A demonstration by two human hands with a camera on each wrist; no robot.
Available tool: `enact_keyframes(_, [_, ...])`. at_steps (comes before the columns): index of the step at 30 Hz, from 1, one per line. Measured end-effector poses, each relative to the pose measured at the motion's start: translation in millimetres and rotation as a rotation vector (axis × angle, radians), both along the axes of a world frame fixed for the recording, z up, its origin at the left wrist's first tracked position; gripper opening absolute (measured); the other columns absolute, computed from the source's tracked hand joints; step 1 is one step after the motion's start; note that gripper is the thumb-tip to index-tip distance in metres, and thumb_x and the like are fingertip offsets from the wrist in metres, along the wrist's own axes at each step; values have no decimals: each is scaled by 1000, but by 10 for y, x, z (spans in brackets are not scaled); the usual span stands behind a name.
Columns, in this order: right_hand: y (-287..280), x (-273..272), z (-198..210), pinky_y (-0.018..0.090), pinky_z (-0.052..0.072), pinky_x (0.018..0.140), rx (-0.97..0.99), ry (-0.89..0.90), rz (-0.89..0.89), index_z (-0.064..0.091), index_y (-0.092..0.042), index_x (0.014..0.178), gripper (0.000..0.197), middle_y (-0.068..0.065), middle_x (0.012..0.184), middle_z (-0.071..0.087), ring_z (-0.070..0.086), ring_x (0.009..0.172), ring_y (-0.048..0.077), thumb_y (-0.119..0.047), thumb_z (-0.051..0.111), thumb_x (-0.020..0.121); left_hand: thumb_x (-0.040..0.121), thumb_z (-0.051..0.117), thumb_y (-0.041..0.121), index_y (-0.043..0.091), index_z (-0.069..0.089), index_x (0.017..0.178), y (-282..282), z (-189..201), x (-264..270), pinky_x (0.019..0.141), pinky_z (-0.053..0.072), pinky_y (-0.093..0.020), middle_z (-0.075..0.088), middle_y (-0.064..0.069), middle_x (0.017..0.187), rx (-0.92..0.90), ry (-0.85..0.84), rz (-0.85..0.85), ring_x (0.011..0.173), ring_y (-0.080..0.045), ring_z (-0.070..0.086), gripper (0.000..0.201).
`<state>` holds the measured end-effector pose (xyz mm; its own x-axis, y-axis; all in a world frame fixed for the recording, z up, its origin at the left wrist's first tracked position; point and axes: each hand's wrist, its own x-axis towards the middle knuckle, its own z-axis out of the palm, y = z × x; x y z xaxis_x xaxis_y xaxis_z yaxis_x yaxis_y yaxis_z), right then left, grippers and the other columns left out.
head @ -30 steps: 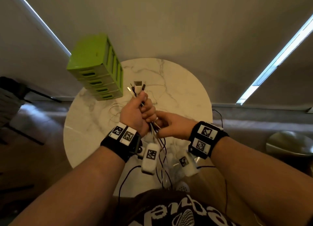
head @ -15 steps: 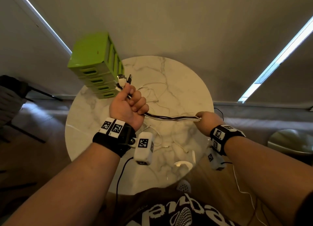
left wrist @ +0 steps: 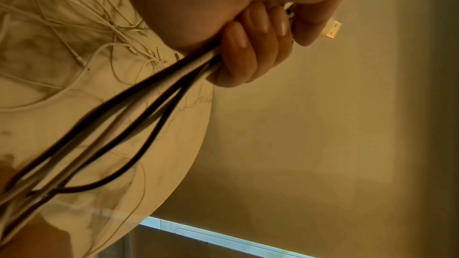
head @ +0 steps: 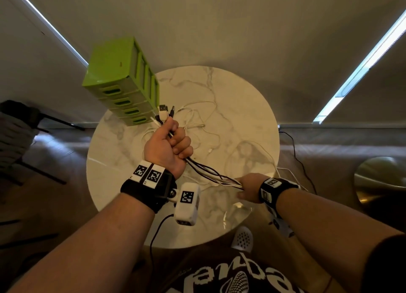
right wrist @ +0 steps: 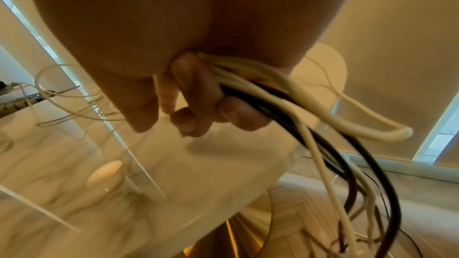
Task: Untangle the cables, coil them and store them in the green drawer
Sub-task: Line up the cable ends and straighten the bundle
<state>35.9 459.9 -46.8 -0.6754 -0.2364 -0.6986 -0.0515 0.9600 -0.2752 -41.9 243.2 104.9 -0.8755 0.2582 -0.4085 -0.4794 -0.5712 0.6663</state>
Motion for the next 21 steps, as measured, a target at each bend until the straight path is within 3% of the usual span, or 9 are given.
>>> enact_keyframes(2, [4,-19,-40,40,57,87,16,38,-95,57,-26,136,44,6,109,70,67,99,31,-40,54,94,103,45,37,23,42,72,0,-17,17,36,17,-23,22,7,54,-7,-1,0,40,-8,18,35])
enact_keyframes(5, [172,-75,-129,40,54,89,-9,90,-419,30,-16,153,70,16,127,64,64,112,35,-37,54,91,104,45,35,22,42,72,14,-49,37,40,15,-24,23,7,54,-16,-9,-3,41,-9,17,34])
enact_keyframes(7, [302,-116,-121,40,51,95,-16,99,-662,23,-8,155,78,19,137,57,60,120,36,-38,52,89,104,44,34,22,42,72,69,-82,81,42,16,-25,24,7,54,-30,-18,-5,42,-9,18,34])
enact_keyframes(8, [365,-142,-100,40,50,97,13,91,-753,21,-3,156,78,20,140,55,58,124,36,-35,52,92,104,44,34,22,42,72,117,-100,105,43,16,-25,24,7,54,-38,-21,-8,42,-9,18,34])
enact_keyframes(10, [478,-170,-48,42,49,101,59,92,-882,35,2,150,67,22,140,54,56,125,37,-29,56,94,104,44,33,22,42,72,227,-129,142,43,18,-26,24,6,54,-47,-25,-18,43,-10,18,34])
enact_keyframes(13, [554,-165,46,42,49,102,32,77,-833,48,-7,139,51,17,137,56,56,125,35,-29,57,95,104,45,33,22,41,71,343,-130,121,41,20,-25,24,6,54,-40,-18,-34,42,-9,18,35])
enact_keyframes(16, [502,-142,129,35,51,87,-128,156,-641,68,-21,111,22,7,114,71,65,105,28,-34,57,98,105,44,36,23,41,71,337,-72,11,40,17,-24,24,7,54,-5,-4,-23,41,-9,17,36])
enact_keyframes(18, [452,-91,184,32,51,79,-258,162,-593,74,-22,100,23,1,95,72,66,90,22,-40,59,98,103,45,37,23,42,71,266,6,-101,40,16,-24,24,8,53,30,22,15,41,-8,17,36])
enact_keyframes(21, [414,48,233,25,41,60,-360,81,-570,76,-18,92,35,-5,68,60,56,64,12,-48,58,99,97,50,38,23,43,71,80,148,-297,40,16,-24,24,9,52,64,77,86,41,-8,17,31])
